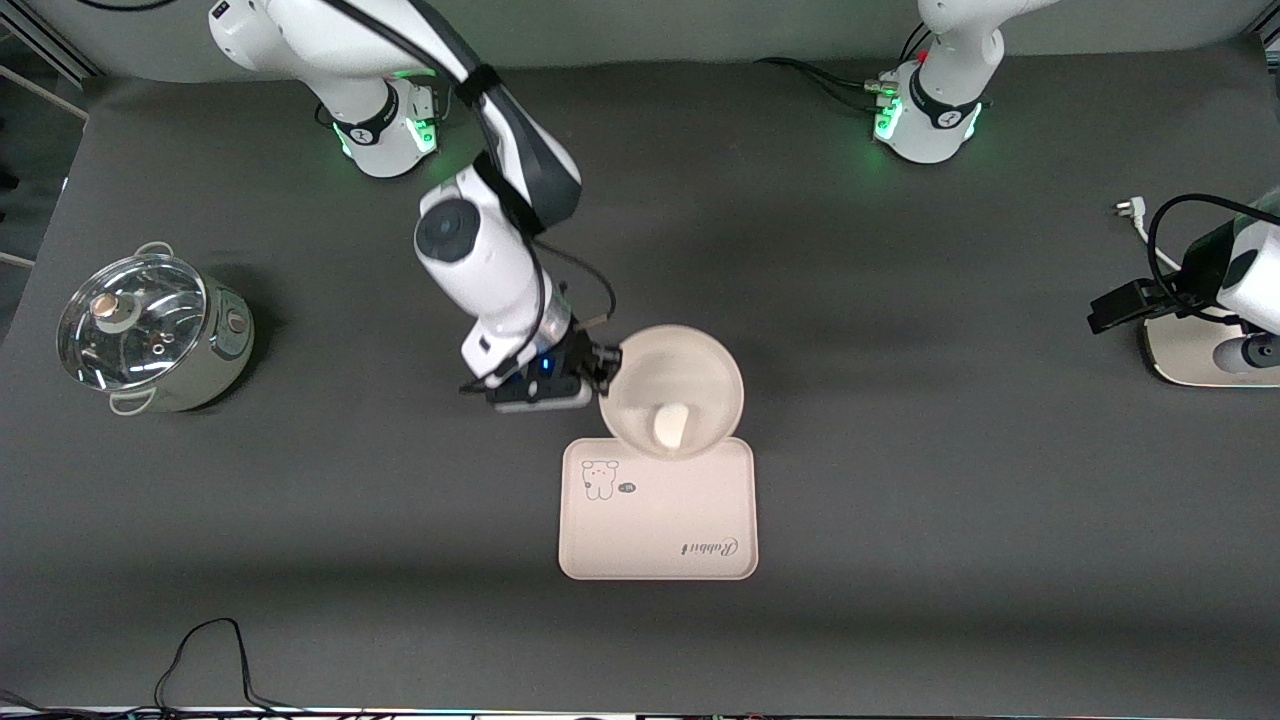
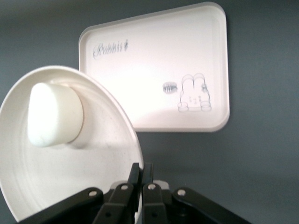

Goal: Place bun in plate and plate on tray
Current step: 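Carry the plate with the bun onto the bunny tray and release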

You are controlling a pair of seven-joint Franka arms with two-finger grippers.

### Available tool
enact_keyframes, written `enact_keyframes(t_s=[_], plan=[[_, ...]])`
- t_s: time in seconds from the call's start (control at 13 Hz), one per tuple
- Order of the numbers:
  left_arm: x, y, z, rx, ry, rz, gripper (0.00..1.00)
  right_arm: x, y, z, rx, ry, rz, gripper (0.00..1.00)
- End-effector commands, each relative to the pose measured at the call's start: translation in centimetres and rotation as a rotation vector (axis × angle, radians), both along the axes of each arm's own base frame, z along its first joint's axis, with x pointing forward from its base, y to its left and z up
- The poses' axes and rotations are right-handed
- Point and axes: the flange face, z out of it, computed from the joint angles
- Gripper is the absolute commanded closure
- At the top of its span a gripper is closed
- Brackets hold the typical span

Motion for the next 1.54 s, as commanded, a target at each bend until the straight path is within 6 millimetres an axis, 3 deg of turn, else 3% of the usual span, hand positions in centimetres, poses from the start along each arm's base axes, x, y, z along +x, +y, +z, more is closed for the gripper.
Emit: enact_keyframes(t_s=[0.0, 0.23, 0.46, 0.69, 1.15, 1.23, 1.31, 1.38, 1.46], plan=[[0.1, -0.2, 0.4, -0.01, -0.008, -0.012, 0.0, 7.7, 0.9, -1.2, 0.069, -0.01, -0.003, 1.0], [0.1, -0.4, 0.5, -0.01, -0.009, -0.015, 0.0, 10.8, 1.2, -3.0, 0.101, -0.043, -0.02, 1.0], [0.1, -1.5, 0.5, -0.01, -0.009, -0.018, 0.0, 11.2, 1.1, -8.0, 0.076, -0.009, -0.027, 1.0], [0.1, -1.2, 0.4, -0.008, -0.008, -0.017, 0.0, 10.9, 0.5, -13.7, 0.068, 0.043, -0.053, 1.0], [0.1, -1.1, 0.5, -0.009, -0.009, -0.026, 0.0, 10.1, -0.2, -17.0, 0.055, 0.097, -0.052, 1.0], [0.1, -1.2, 0.5, -0.009, -0.009, -0.027, 0.0, 10.0, -0.2, -17.1, 0.054, 0.099, -0.049, 0.91], [0.1, -1.2, 0.5, -0.009, -0.011, -0.027, 0.0, 10.0, -0.2, -17.1, 0.054, 0.1, -0.05, 0.55], [0.1, -1.2, 0.5, -0.01, -0.011, -0.027, 0.0, 10.2, -0.3, -16.7, 0.059, 0.096, -0.055, 0.08], [0.1, -1.2, 0.5, -0.01, -0.011, -0.027, 0.0, 10.3, -0.3, -15.6, 0.065, 0.089, -0.056, 0.0]])
